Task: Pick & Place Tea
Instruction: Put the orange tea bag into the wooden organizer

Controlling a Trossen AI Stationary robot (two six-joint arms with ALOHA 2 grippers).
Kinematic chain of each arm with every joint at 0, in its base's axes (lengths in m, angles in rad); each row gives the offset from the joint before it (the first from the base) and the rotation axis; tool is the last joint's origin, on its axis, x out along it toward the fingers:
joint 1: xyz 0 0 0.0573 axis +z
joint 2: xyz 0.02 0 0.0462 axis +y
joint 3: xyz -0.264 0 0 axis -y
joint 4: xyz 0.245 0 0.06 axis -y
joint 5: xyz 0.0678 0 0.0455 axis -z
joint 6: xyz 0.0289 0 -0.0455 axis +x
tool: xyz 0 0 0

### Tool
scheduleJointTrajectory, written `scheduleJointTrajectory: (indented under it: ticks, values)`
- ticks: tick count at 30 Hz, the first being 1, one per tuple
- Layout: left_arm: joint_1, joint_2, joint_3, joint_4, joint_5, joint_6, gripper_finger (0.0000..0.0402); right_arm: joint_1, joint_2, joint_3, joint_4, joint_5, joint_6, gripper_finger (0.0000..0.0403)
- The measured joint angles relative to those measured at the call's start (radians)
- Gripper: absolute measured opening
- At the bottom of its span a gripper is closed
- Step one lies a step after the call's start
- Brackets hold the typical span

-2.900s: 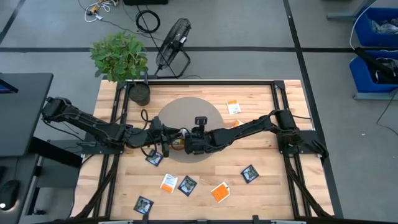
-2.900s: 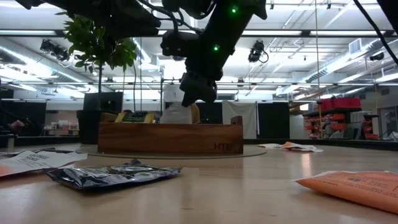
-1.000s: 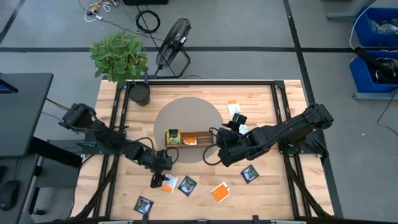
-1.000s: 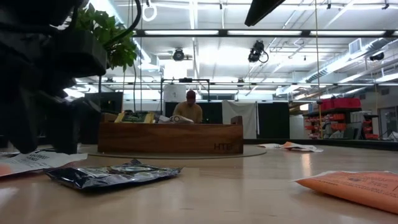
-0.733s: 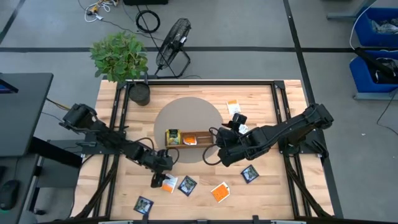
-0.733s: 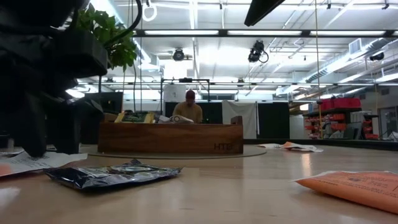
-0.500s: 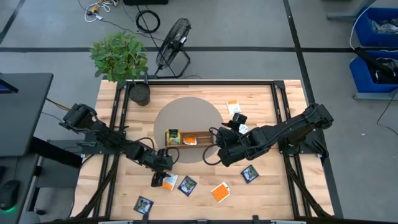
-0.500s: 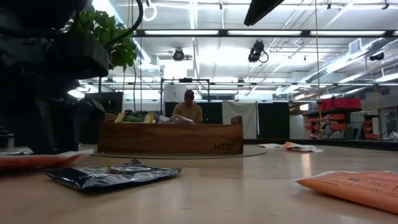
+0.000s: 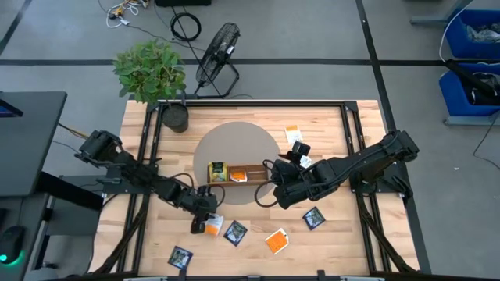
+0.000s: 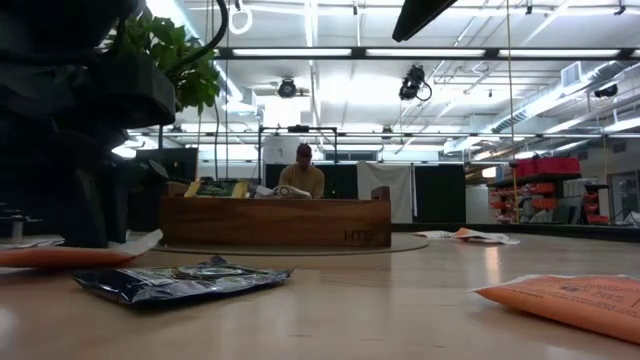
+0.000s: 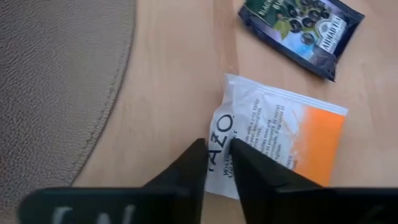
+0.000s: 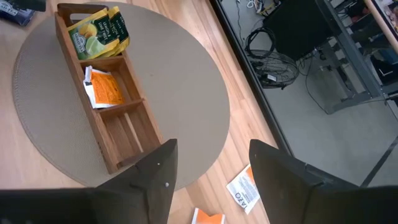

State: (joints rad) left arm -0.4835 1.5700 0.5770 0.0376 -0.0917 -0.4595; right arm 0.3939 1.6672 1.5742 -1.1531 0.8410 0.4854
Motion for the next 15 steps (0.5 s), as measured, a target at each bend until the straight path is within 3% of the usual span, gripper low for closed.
scheduleJointTrajectory:
  ticks: [5, 15]
  values:
    - [0.000, 0.000, 0.000, 0.004, 0.000, -0.009, 0.0010, 0.000, 0.000, 0.000, 0.000, 0.000, 0.000, 0.0207]
    - [-0.010, -0.080, 0.031, -0.024, 0.010, -0.027, 0.0004, 0.000, 0.000, 0.000, -0.002, 0.000, -0.005, 0.0207]
